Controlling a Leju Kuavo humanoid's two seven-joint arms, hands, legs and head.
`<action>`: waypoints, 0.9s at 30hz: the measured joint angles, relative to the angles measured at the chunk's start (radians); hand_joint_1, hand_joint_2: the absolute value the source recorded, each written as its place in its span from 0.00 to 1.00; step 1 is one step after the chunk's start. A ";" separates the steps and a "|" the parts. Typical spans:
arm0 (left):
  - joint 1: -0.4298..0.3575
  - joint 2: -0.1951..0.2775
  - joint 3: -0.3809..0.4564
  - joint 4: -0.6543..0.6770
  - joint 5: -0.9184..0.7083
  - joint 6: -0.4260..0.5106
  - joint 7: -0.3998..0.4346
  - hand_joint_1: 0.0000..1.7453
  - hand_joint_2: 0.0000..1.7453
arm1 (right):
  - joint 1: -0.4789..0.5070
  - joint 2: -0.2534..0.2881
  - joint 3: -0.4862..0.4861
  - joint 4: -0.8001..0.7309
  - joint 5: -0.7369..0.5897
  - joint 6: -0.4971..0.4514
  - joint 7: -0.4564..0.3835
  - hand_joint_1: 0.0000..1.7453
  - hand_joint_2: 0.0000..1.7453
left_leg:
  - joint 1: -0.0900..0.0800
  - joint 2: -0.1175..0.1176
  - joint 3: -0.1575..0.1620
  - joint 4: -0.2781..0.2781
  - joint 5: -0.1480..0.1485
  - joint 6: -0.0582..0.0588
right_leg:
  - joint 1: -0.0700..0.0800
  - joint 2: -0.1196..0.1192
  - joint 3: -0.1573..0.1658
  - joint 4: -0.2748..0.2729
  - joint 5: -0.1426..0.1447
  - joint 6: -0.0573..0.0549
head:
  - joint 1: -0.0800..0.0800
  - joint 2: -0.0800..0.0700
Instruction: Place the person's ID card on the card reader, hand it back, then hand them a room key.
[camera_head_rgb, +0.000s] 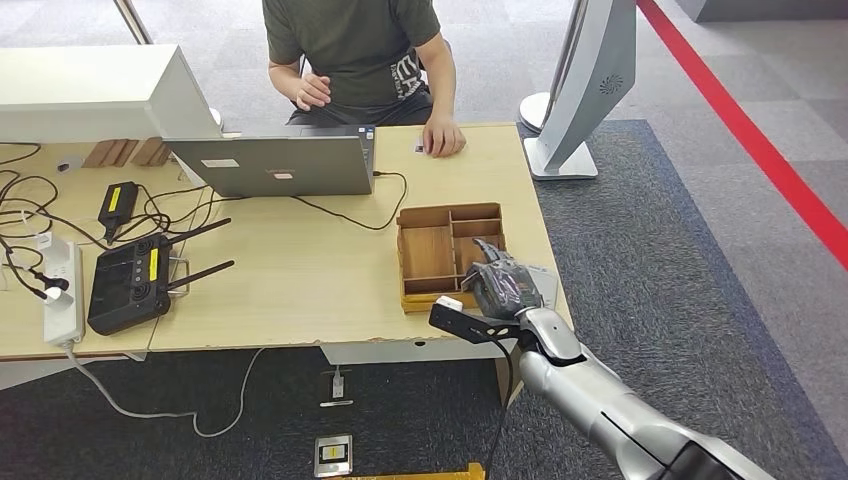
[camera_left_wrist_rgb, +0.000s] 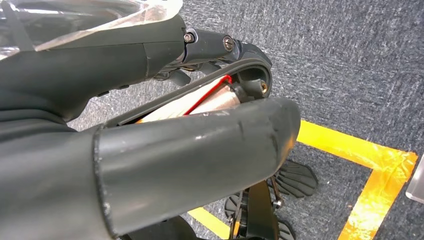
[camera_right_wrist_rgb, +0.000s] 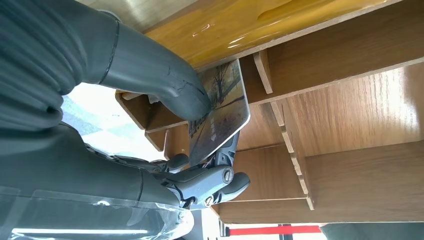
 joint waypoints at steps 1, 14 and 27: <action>0.000 0.000 0.000 0.000 -0.001 0.000 0.000 0.00 0.00 | 0.000 0.000 0.000 0.001 0.000 -0.001 0.000 1.00 1.00 | 0.000 0.000 0.000 0.000 0.000 0.000 | 0.000 0.000 0.000 0.000 0.000 0.000 | 0.000 0.000; 0.002 0.001 -0.029 0.000 -0.024 -0.029 -0.018 0.00 0.00 | -0.120 -0.126 -0.045 -0.235 0.224 0.100 0.214 1.00 1.00 | 0.000 0.000 -0.002 0.000 0.003 0.001 | -0.002 0.000 -0.002 0.000 0.003 0.002 | 0.001 0.000; -0.002 0.000 -0.072 0.000 -0.023 -0.036 -0.021 0.00 0.00 | -0.103 -0.217 -0.144 -0.547 0.306 0.130 0.227 1.00 1.00 | 0.000 0.000 -0.002 0.000 0.003 0.001 | -0.001 0.000 -0.002 0.000 0.003 0.002 | 0.001 0.000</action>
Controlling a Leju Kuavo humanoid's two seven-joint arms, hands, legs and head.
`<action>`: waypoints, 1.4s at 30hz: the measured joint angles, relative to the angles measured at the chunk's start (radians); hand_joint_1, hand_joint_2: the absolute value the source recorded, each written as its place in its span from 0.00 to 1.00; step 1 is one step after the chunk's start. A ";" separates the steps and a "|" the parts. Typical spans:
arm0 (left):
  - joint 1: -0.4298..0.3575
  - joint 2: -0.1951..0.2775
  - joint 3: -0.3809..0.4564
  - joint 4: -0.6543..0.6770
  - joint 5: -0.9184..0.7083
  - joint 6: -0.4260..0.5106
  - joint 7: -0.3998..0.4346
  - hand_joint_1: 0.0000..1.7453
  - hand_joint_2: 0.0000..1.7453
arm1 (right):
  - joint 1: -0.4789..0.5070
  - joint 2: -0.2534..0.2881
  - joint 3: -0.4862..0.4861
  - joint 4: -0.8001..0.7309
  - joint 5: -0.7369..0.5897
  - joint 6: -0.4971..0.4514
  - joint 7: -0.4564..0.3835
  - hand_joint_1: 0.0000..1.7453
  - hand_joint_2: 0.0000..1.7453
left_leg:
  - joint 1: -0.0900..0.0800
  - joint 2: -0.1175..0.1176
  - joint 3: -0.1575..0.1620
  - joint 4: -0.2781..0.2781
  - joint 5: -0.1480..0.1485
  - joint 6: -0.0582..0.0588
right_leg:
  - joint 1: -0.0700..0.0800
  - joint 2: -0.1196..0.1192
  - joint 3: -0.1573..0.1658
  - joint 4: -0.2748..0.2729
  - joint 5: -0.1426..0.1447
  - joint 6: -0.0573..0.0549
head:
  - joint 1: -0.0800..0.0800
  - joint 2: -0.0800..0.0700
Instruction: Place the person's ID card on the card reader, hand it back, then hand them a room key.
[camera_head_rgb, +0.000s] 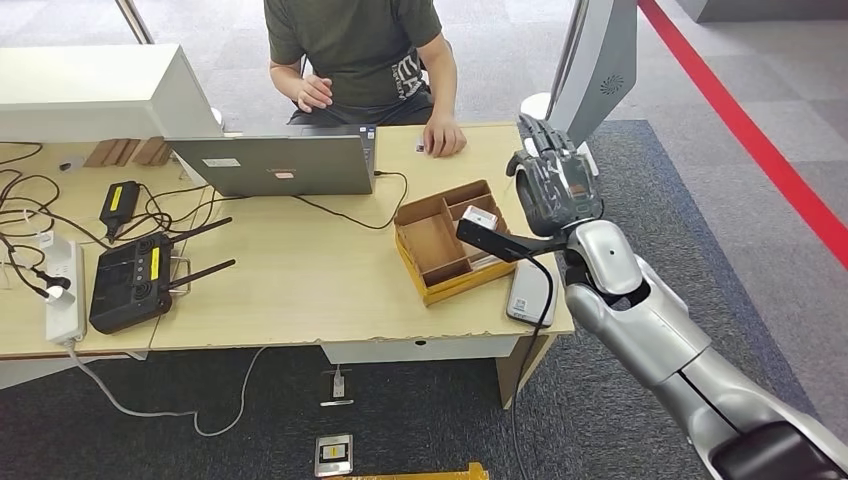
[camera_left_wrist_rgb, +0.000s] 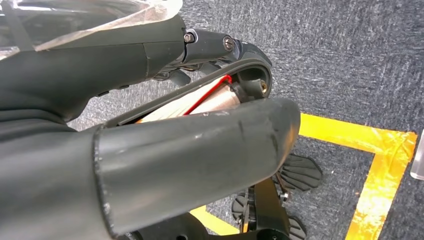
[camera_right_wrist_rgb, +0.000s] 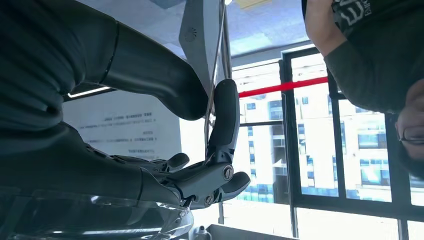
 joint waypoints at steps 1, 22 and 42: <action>0.000 0.000 -0.002 0.000 0.000 0.000 0.000 0.00 0.00 | 0.001 -0.001 -0.004 -0.009 0.001 0.000 -0.001 1.00 1.00 | 0.000 0.000 0.000 0.000 0.000 0.000 | 0.000 0.000 0.000 0.000 0.000 0.000 | 0.000 0.000; -0.012 -0.005 -0.045 -0.002 -0.005 -0.005 -0.010 0.00 0.00 | -0.167 0.187 0.020 0.227 0.003 0.010 -0.101 1.00 1.00 | 0.001 -0.001 -0.002 0.000 0.001 -0.001 | 0.001 -0.001 0.000 0.001 0.000 -0.001 | 0.001 0.000; -0.011 -0.005 -0.079 -0.002 0.000 -0.009 0.017 0.00 0.00 | -0.320 0.299 0.072 0.548 0.010 0.036 -0.068 0.52 0.75 | 0.001 -0.001 -0.002 0.000 0.001 -0.001 | 0.001 -0.001 -0.001 0.001 0.000 -0.001 | 0.001 0.000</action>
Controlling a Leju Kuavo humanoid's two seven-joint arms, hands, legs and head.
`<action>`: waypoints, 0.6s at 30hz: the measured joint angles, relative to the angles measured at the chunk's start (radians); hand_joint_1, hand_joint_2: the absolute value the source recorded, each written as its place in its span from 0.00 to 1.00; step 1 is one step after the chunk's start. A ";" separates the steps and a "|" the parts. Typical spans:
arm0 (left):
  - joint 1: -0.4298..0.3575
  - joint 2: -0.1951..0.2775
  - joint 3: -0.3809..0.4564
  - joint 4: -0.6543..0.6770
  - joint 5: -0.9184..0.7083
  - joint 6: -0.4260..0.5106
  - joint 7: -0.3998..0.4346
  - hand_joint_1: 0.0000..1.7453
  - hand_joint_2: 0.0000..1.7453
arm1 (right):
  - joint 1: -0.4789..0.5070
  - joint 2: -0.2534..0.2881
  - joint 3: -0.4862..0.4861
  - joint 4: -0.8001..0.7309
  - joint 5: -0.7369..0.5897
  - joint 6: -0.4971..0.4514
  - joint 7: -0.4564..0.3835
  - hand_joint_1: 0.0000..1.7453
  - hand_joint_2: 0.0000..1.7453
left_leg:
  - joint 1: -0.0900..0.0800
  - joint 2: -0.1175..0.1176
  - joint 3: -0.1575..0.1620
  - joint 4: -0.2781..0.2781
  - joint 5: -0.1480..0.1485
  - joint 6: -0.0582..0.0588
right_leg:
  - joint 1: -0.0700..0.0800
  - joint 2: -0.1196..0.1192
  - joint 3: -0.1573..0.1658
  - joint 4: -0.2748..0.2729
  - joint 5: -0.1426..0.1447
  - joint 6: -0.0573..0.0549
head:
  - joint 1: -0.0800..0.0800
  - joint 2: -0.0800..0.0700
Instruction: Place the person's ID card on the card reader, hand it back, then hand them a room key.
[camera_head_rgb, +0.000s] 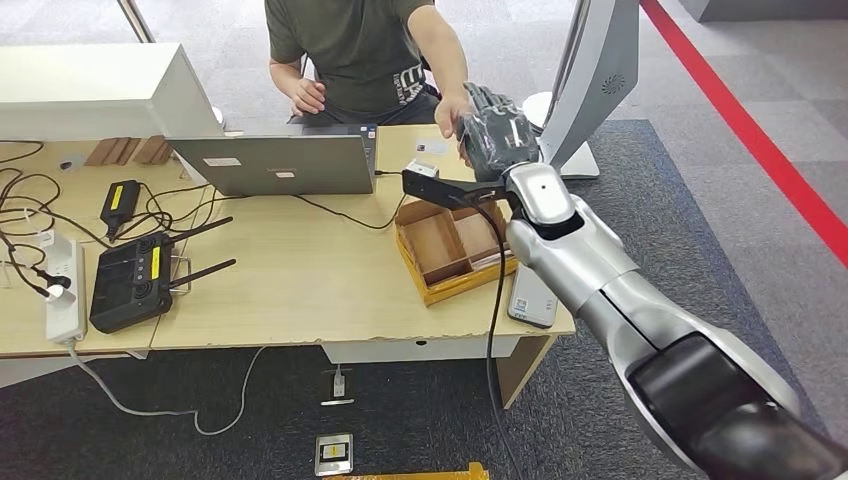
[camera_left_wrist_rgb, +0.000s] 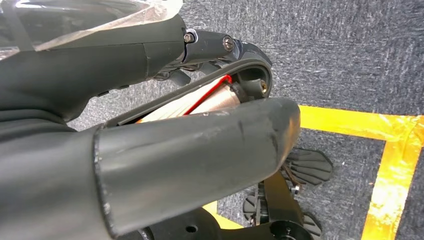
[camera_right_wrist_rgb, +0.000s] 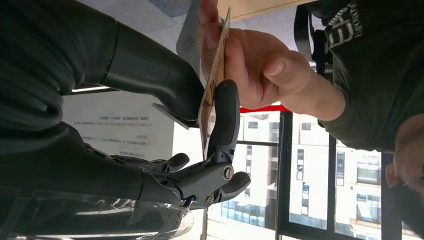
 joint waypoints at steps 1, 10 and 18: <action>0.000 0.000 -0.001 0.000 0.000 0.000 0.002 0.00 0.00 | 0.000 0.001 0.002 0.008 0.001 -0.001 -0.002 0.27 0.50 | 0.000 0.000 0.000 0.000 0.000 0.000 | 0.000 0.000 0.000 0.000 0.000 0.000 | 0.000 0.000; 0.000 0.000 -0.014 0.000 0.001 -0.001 0.001 0.00 0.00 | -0.001 -0.001 0.021 0.046 0.043 -0.012 -0.014 0.00 0.00 | 0.000 0.000 0.000 0.000 0.000 0.000 | 0.000 0.000 0.000 0.000 0.000 0.000 | 0.000 0.000; 0.002 0.000 -0.027 0.000 0.008 -0.004 0.001 0.00 0.00 | 0.001 -0.066 0.023 0.020 0.099 0.026 0.030 0.00 0.00 | 0.000 0.000 0.001 0.001 0.000 0.000 | 0.000 0.000 0.000 -0.001 0.000 0.000 | 0.000 0.000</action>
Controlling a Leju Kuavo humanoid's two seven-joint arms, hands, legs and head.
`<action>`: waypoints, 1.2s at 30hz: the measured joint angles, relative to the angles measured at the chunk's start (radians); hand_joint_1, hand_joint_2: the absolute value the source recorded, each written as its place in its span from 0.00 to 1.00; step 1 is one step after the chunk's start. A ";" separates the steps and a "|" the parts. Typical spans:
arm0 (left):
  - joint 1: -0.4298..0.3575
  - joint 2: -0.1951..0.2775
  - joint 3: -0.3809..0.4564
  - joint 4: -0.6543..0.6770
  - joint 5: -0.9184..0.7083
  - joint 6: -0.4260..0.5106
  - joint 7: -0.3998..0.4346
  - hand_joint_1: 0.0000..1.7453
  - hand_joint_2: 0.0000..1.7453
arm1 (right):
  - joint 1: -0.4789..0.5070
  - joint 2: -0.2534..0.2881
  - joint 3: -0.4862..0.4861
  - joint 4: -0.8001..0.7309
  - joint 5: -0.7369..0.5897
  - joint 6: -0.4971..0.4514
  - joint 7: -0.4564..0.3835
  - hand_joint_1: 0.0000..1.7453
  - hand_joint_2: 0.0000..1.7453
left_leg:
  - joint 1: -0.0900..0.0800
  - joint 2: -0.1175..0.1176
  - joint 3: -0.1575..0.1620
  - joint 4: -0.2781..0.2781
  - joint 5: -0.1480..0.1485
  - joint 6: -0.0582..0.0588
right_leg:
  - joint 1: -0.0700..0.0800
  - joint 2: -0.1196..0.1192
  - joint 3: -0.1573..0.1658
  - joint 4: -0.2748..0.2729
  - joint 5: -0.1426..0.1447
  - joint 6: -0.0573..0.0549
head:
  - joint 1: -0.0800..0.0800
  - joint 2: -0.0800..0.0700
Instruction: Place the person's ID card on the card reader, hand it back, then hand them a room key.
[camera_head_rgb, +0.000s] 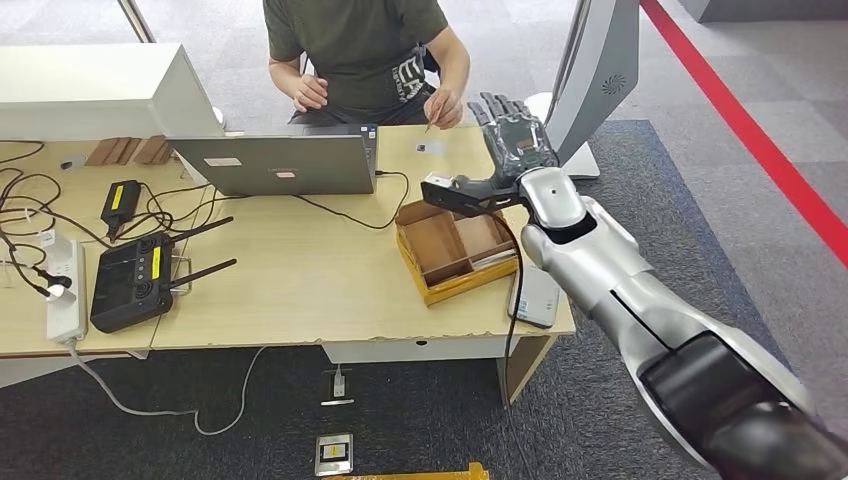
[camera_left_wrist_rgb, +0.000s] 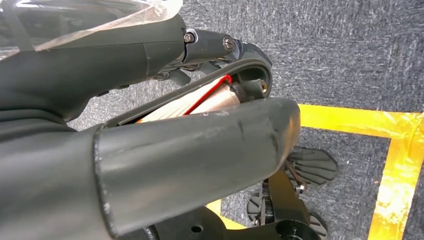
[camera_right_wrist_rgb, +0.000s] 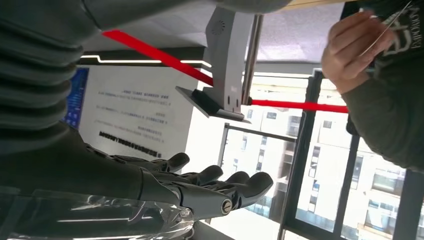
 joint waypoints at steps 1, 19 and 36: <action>0.000 0.000 -0.001 0.000 0.001 -0.001 0.000 0.00 0.00 | 0.002 -0.018 -0.003 -0.010 0.006 0.010 0.009 0.00 0.00 | 0.000 0.000 0.000 0.000 0.000 0.000 | 0.000 0.000 0.000 0.000 0.000 0.000 | 0.000 0.000; 0.010 0.000 -0.015 0.000 0.086 0.019 -0.067 0.00 0.00 | 0.396 -0.493 -0.412 -0.277 -0.032 0.095 0.090 0.00 0.00 | -0.001 -0.001 0.000 0.002 -0.005 0.003 | -0.001 0.000 0.003 -0.002 -0.001 0.002 | 0.000 0.000; 0.002 0.004 -0.005 0.000 0.163 0.068 -0.066 0.00 0.00 | 0.572 -0.465 -0.663 -0.014 -0.270 -0.153 -0.055 0.00 0.00 | 0.000 -0.001 0.001 0.001 -0.005 0.003 | 0.000 0.000 0.003 -0.003 -0.002 0.002 | 0.000 0.000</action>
